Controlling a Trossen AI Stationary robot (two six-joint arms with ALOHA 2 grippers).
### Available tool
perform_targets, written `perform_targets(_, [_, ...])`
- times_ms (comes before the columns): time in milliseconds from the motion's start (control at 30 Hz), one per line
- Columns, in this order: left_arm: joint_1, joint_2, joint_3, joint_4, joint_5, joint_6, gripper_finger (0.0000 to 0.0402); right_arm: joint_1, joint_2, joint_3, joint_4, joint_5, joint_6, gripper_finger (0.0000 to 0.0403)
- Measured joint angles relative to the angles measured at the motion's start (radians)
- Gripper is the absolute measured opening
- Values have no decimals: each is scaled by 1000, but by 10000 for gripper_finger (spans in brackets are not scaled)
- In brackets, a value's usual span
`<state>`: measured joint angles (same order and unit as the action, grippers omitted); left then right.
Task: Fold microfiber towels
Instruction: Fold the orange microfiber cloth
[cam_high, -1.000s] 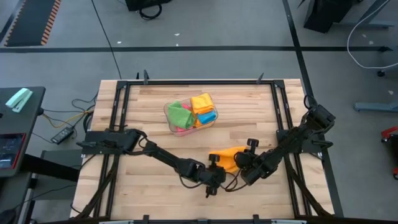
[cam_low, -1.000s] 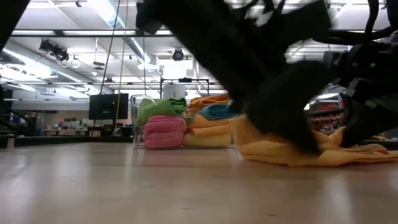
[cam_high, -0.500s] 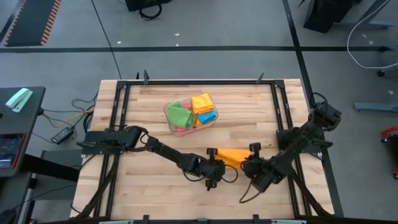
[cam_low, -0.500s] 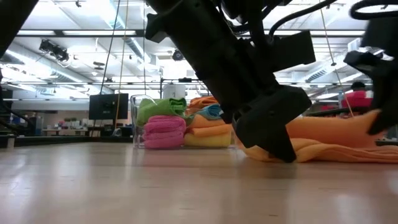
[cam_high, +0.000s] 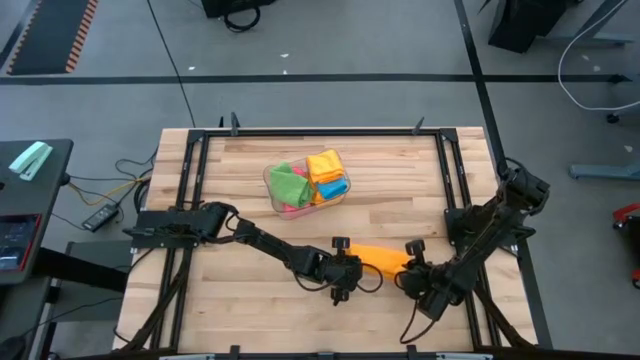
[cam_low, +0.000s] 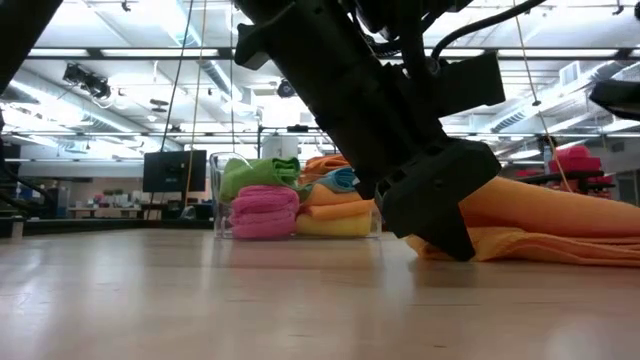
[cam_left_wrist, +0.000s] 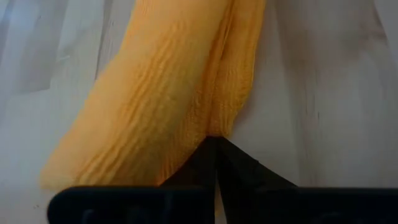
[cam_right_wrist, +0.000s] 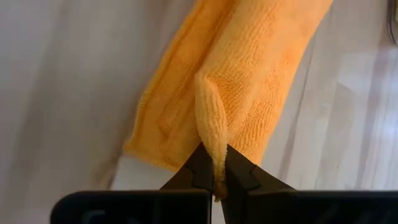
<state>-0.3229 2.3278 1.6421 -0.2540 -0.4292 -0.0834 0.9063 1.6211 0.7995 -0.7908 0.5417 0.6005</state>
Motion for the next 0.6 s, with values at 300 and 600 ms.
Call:
perform_targets(300, [0, 1, -1, 6, 0, -19, 22, 6, 0, 54, 44, -77, -1, 13])
perform_targets(600, [-5, 2, -2, 9, -1, -32, 18, 4, 0, 92, 48, -106, 46, 13])
